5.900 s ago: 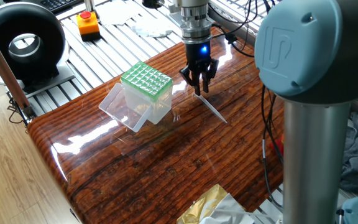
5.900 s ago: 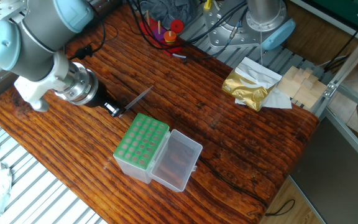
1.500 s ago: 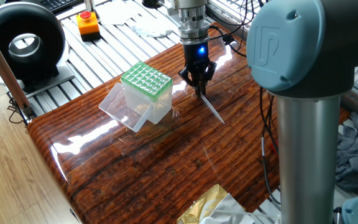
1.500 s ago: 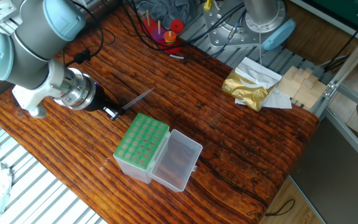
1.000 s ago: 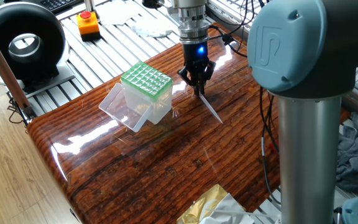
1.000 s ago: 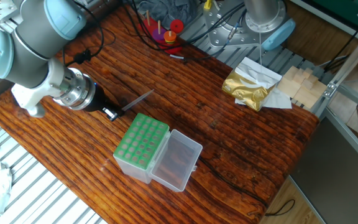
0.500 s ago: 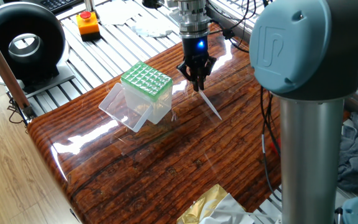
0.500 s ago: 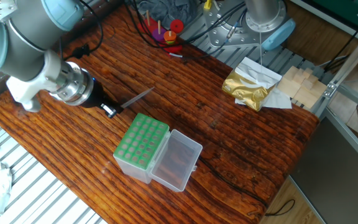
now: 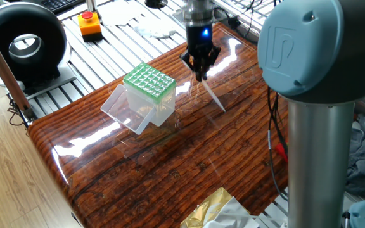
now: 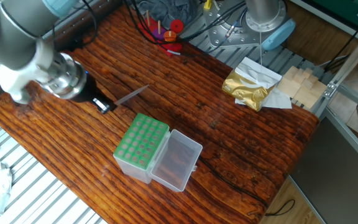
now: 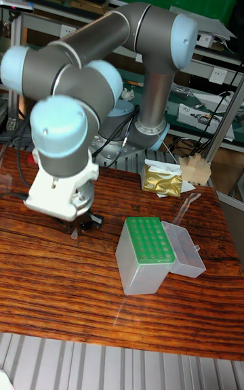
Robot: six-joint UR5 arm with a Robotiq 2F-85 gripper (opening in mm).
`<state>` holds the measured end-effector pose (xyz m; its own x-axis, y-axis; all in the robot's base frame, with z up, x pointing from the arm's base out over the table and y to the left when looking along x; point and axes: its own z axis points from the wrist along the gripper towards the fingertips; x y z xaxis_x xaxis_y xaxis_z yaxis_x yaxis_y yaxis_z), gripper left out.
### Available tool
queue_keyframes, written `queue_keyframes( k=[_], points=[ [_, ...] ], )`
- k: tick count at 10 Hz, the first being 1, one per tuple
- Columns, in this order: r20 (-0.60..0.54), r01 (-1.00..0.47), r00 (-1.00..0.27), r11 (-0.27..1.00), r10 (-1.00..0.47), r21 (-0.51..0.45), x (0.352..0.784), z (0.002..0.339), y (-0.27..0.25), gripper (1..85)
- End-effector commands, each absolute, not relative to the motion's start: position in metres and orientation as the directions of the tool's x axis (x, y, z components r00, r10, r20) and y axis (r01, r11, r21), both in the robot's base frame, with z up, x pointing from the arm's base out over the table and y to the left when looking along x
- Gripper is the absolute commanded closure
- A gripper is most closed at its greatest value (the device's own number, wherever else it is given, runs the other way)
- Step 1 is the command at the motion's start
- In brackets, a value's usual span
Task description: Insert a large pipette tip into the holder for large pipette tips
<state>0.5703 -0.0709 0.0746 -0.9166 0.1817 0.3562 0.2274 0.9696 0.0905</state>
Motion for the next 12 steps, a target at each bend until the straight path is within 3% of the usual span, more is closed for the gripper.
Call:
queue_keyframes(
  k=[1,9,12],
  points=[
    [0.293,0.222,-0.940,0.967,0.176,0.129,0.593,0.105,-0.077,84.7],
    [0.149,0.215,-0.970,0.966,0.194,0.143,0.624,0.147,-0.115,84.7],
    [0.089,0.200,-0.977,0.974,0.191,0.108,0.626,0.163,-0.141,84.7]
  ],
)
